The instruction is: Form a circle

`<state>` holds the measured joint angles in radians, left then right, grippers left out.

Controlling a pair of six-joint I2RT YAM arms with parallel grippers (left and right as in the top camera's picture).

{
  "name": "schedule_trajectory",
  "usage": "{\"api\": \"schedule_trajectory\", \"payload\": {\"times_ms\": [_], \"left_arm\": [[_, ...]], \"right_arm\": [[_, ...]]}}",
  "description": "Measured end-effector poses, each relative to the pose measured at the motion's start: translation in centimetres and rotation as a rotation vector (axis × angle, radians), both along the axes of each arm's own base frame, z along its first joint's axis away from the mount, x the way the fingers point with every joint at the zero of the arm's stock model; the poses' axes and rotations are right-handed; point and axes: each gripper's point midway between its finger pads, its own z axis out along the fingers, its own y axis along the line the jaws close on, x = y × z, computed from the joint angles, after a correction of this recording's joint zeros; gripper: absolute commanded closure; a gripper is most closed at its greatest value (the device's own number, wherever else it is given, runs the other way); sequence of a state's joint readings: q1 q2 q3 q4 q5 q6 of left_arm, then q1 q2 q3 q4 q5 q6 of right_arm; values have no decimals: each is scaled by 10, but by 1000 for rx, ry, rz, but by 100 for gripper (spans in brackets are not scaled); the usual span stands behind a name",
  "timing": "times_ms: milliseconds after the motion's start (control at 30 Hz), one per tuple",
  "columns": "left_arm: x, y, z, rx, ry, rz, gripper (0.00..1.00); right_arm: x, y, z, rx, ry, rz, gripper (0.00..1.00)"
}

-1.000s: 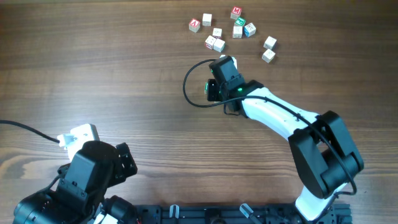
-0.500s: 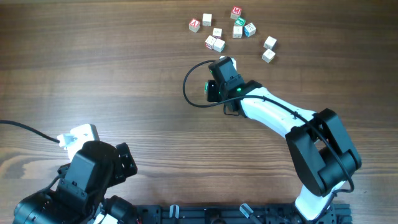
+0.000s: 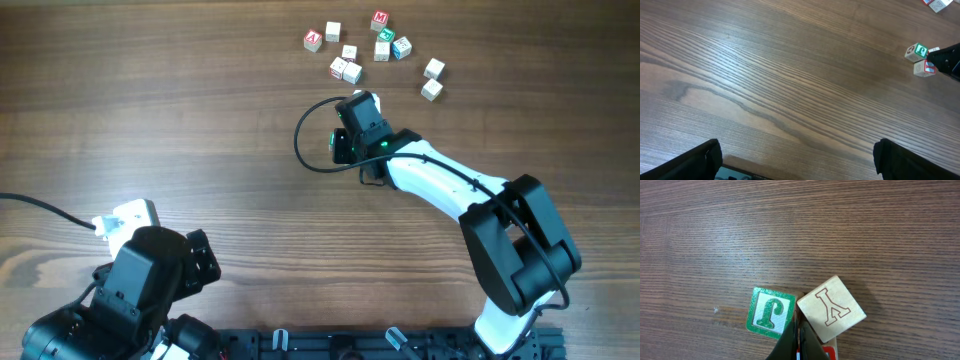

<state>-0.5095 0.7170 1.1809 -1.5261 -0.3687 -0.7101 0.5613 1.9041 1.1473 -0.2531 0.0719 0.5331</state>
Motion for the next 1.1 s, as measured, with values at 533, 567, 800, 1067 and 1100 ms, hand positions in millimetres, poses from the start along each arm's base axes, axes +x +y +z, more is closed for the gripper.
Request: {"api": "schedule_trajectory", "payload": {"times_ms": [533, 567, 800, 1067, 1100], "left_arm": [[0, 0, 0, 0, 0, 0, 0], [0, 0, 0, 0, 0, 0, 0], [0, 0, 0, 0, 0, 0, 0], [0, 0, 0, 0, 0, 0, 0], [0, 0, 0, 0, 0, 0, 0]], "right_arm": [[2, -3, 0, -9, -7, -17, 95], [2, -3, 0, -9, -7, -17, 95], [2, -3, 0, -10, -7, -17, 95], [2, -4, 0, -14, -10, -23, 96], [2, -4, 0, -14, -10, -24, 95]]}}
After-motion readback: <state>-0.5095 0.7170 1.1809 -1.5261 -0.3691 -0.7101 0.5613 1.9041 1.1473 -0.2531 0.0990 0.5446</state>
